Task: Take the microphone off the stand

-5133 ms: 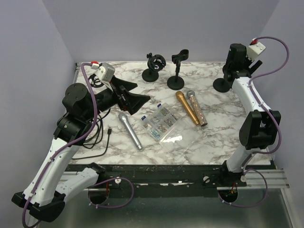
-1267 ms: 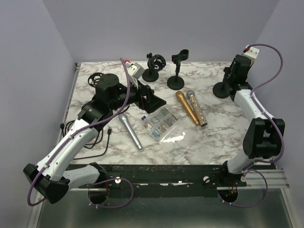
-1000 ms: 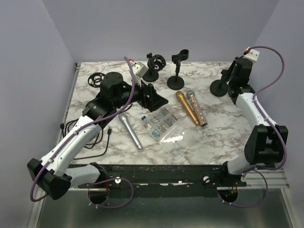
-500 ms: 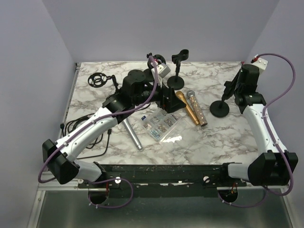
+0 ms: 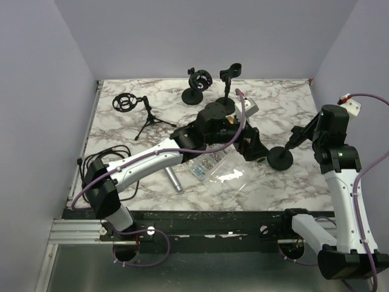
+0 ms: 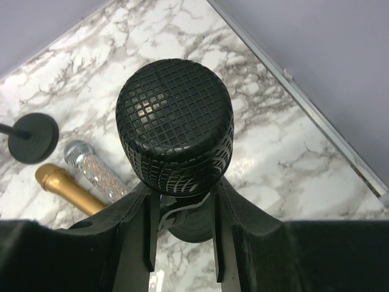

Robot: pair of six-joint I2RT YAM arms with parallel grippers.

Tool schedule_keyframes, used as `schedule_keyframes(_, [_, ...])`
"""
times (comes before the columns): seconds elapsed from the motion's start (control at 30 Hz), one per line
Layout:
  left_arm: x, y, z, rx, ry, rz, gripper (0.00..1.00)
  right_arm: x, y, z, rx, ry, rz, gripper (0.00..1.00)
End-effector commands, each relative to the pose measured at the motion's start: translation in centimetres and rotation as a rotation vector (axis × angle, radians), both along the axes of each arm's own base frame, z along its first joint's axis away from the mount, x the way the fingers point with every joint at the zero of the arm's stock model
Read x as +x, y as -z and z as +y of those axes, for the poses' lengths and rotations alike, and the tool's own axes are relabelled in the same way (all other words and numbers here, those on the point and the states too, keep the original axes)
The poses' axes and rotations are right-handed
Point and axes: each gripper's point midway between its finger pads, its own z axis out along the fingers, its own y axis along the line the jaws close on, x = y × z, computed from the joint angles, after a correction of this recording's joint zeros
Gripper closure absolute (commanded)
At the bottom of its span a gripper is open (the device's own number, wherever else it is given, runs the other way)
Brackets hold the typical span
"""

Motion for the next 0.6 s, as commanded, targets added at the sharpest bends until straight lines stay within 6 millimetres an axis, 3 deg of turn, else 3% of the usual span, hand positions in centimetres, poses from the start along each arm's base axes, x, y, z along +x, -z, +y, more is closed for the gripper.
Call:
schedule_keyframes(0.0, [-0.4, 0.5, -4.2, -0.066, 0.001, -0.107, 0.02, -3.4, 1.4, 0.9, 0.059, -0.013, 0.038, 0.99])
schedule_keyframes(0.23, [-1.1, 3.1, -8.5, -0.079, -0.046, -0.203, 0.01, -6.2, 1.2, 1.5, 0.075, -0.044, -0.034, 0.99])
schedule_keyframes(0.57, [0.0, 5.8, -11.8, -0.015, -0.037, -0.279, 0.08, -6.3, 1.3, 1.8, 0.095, -0.054, -0.06, 0.99])
